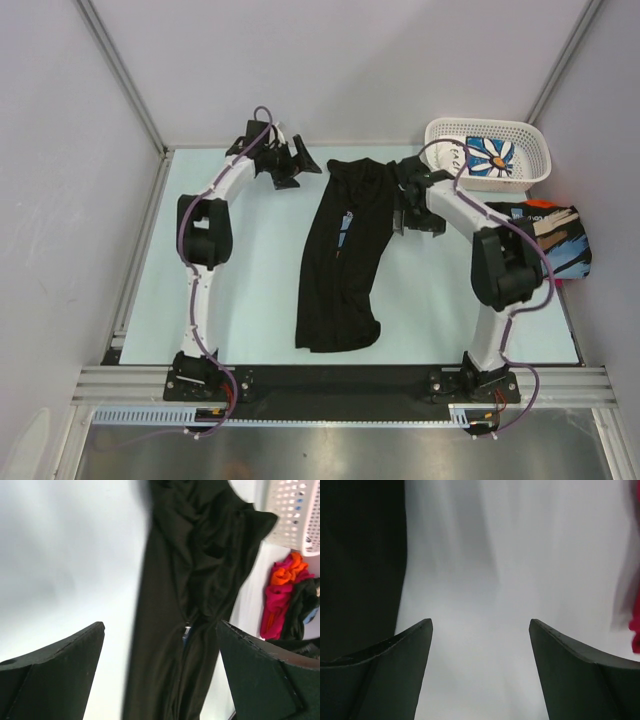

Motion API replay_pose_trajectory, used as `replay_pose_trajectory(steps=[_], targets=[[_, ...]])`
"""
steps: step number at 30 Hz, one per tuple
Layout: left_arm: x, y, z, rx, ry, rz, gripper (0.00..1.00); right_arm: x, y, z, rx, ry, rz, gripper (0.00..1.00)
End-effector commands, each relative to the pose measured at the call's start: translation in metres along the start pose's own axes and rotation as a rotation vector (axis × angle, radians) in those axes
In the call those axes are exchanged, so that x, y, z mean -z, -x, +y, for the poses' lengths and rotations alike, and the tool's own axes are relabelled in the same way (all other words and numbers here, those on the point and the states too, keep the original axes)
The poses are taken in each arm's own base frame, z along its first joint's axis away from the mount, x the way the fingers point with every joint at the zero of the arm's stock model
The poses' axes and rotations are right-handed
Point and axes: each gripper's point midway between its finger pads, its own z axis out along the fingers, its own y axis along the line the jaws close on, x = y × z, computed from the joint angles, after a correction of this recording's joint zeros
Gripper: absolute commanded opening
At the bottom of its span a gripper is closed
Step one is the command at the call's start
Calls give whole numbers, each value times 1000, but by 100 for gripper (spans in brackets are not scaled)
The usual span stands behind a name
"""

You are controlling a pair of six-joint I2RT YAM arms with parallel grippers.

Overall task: Fold and stack the t-shirts
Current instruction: Rotate the tshirt 90 degrees

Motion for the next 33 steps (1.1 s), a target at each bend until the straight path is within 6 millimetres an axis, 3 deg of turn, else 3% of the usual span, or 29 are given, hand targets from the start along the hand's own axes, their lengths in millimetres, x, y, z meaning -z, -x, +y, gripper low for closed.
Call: replay_pose_trajectory(steps=[1, 3, 4, 8, 11, 20, 23, 24, 25, 26, 28, 30, 33], targets=[[7, 22, -19, -15, -59, -49, 100, -15, 71, 35, -6, 81, -161, 82], [4, 22, -16, -9, -59, -47, 100, -33, 85, 42, 18, 68, -174, 82], [3, 21, -15, -1, -63, -40, 100, -26, 107, 44, 4, 76, -218, 82], [-5, 23, -18, 0, -88, -32, 100, -40, 139, 55, 12, 109, -254, 82], [-13, 25, -17, 3, -105, -30, 100, -52, 153, 59, -2, 117, -261, 81], [-43, 17, 2, 32, -94, 1, 100, -85, 164, 58, -74, 135, -256, 79], [-53, 12, 1, 18, -98, 8, 74, -95, 171, 67, -91, 191, -265, 76], [-55, 11, 1, 29, -99, 11, 47, -103, 170, 65, -96, 192, -261, 75], [-58, 10, 1, 32, -102, 13, 33, -105, 176, 70, -102, 212, -279, 73], [-63, 8, 4, 41, -99, 18, 7, -108, 177, 73, -107, 232, -278, 73], [-65, 7, 6, 58, -91, 15, 1, -116, 182, 80, -117, 264, -293, 70], [-69, 6, 7, 67, -96, 19, 12, -117, 187, 87, -122, 300, -305, 68], [-74, 4, 4, 57, -108, 19, 20, -120, 196, 99, -133, 345, -326, 66]])
